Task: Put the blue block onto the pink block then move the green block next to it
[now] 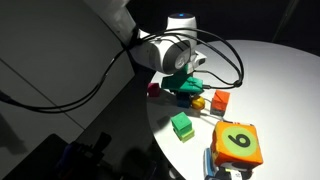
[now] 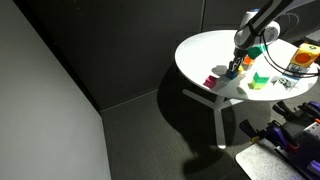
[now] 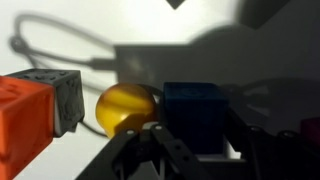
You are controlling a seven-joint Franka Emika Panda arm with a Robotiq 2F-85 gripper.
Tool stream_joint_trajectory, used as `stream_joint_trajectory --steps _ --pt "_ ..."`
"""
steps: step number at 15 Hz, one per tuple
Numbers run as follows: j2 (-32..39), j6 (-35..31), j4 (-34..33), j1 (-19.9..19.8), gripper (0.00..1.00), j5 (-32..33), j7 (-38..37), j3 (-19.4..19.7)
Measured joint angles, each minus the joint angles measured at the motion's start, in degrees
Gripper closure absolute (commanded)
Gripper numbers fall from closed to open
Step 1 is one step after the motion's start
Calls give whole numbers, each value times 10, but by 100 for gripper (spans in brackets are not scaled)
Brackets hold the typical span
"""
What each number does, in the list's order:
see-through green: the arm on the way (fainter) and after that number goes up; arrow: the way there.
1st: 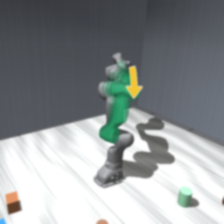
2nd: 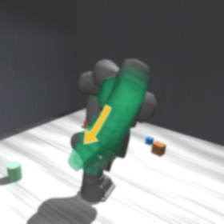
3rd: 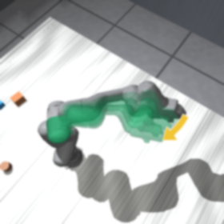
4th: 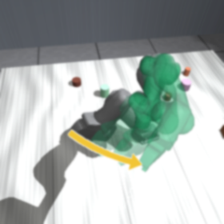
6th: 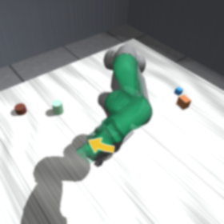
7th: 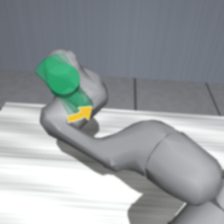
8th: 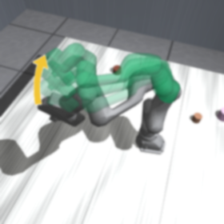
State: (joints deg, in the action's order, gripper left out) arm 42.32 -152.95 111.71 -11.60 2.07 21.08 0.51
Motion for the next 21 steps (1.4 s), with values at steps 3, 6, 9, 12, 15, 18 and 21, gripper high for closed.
stream_joint_trajectory --steps 3,6,9,12,15,18,21 --pt "-9 1 0 7 69 8 -7 7" --pt "-22 5 0 18 69 11 -13 17" --pt "-38 14 0 27 69 14 -18 20" --pt "-55 31 2 36 69 15 -19 20" --pt "-73 54 3 43 69 15 -18 14" --pt "-90 74 6 44 69 15 -16 0" --pt "-107 89 10 44 69 15 -14 -14"
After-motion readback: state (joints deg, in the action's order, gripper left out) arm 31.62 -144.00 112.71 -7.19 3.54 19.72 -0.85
